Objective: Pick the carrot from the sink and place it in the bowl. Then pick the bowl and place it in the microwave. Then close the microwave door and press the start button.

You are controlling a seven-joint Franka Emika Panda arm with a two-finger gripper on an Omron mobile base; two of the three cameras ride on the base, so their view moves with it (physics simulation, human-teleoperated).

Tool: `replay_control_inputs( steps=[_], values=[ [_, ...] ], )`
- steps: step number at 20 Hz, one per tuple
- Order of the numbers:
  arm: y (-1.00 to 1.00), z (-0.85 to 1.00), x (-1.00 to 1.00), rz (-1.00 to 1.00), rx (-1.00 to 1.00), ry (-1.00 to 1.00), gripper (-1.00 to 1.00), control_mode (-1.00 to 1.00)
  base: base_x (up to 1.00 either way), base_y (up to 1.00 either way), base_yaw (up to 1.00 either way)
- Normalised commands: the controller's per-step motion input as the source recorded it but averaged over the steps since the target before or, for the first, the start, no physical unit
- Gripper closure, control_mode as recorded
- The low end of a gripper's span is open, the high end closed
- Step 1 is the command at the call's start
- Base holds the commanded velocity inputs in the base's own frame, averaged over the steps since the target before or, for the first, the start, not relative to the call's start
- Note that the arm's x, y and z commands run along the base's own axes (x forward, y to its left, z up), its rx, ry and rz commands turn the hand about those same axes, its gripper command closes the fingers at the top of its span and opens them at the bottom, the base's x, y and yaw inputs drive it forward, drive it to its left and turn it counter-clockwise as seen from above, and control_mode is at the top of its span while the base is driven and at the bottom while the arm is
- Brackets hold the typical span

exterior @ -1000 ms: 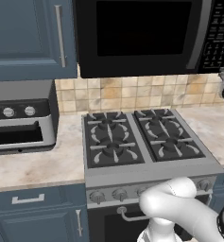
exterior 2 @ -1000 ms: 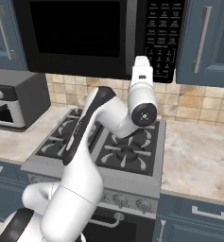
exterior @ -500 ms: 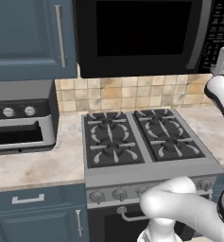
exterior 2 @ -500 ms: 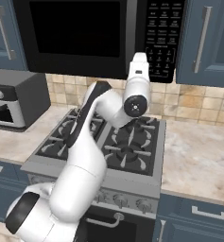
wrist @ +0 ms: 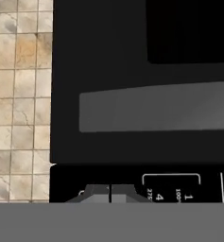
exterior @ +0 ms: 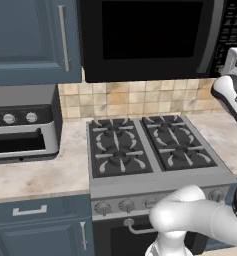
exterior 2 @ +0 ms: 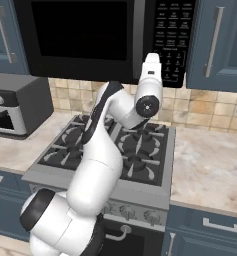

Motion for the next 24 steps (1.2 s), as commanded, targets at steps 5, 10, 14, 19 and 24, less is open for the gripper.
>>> replay_control_inputs(
  steps=[5, 10, 14, 19, 24],
  values=[
    [-0.23, 0.00, 0.12, 0.00, 0.00, 0.00, 1.00, -1.00, 0.00, 0.00, 0.00],
    [-0.01, 0.00, 0.32, 0.00, 0.00, 0.00, 1.00, -1.00, 0.00, 0.00, 0.00],
    [0.00, -0.02, 0.36, 0.00, 0.00, 0.00, 1.00, -1.00, 0.00, 0.00, 0.00],
    [0.00, -0.08, 0.21, 0.00, 0.00, 0.00, 1.00, -1.00, 0.00, 0.00, 0.00],
    [-0.08, -0.08, 0.15, 0.00, 0.00, 0.00, 1.00, -1.00, 0.00, 0.00, 0.00]
  ],
)
